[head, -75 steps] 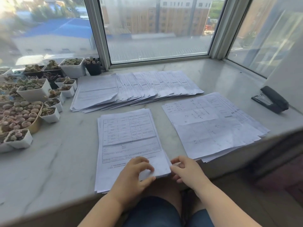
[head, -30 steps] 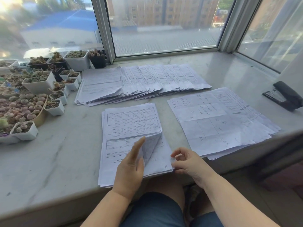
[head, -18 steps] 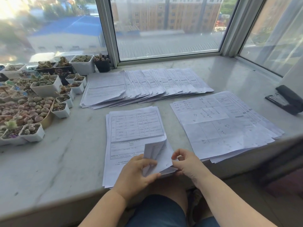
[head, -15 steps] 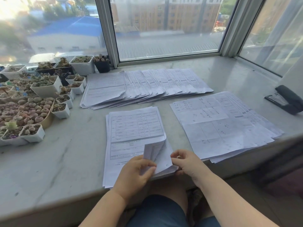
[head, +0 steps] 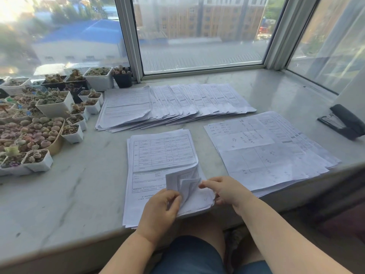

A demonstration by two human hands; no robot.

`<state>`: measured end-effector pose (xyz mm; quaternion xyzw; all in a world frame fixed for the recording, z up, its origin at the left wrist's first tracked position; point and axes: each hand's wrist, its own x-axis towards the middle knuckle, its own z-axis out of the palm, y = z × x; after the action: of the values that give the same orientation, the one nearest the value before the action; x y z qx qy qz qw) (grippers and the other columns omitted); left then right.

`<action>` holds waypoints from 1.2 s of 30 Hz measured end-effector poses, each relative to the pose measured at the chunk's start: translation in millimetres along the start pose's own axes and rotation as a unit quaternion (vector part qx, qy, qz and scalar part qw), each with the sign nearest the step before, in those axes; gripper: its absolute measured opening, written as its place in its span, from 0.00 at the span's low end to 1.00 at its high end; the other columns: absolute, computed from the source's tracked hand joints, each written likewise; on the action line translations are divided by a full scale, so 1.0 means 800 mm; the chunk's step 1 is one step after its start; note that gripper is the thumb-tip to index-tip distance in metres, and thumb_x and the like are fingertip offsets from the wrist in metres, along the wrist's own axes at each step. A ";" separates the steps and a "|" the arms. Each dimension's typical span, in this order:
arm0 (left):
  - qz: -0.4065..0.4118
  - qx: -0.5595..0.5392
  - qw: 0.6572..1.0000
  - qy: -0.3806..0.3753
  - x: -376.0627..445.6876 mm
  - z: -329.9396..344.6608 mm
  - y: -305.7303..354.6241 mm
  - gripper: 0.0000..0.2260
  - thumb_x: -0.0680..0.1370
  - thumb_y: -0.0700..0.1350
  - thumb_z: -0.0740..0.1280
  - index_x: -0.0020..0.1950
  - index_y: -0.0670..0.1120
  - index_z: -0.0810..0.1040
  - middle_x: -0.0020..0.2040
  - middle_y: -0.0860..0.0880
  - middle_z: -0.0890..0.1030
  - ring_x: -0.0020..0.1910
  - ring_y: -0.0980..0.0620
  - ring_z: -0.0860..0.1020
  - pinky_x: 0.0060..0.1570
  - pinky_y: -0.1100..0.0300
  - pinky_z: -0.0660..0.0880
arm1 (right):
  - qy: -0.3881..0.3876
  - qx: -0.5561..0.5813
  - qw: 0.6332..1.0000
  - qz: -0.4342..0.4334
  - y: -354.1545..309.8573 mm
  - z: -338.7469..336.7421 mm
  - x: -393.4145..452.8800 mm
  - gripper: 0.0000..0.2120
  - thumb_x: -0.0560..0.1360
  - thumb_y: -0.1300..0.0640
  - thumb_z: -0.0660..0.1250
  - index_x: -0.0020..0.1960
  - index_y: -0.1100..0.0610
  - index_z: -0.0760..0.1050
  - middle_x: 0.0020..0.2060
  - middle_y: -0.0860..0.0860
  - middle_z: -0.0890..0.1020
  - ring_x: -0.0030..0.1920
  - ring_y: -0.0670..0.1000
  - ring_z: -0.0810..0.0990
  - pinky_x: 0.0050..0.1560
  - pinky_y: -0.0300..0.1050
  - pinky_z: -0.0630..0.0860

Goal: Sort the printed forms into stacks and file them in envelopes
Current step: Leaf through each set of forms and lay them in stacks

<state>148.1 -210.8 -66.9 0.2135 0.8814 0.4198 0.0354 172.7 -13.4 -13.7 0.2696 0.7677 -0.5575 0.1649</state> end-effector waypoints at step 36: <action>-0.011 -0.009 0.999 0.031 -0.001 0.006 0.002 0.07 0.75 0.44 0.70 0.37 0.49 0.78 0.34 0.56 0.75 0.37 0.57 0.74 0.36 0.70 0.66 | -0.051 -0.125 0.989 -0.063 0.008 -0.016 0.021 0.09 0.74 0.61 0.68 0.50 0.48 0.79 0.43 0.50 0.80 0.36 0.47 0.79 0.38 0.38 0.78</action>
<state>150.6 -206.8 -68.9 0.1899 0.8808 0.4335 0.0145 163.9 4.0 -23.6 0.1691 0.8377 -0.4791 0.2004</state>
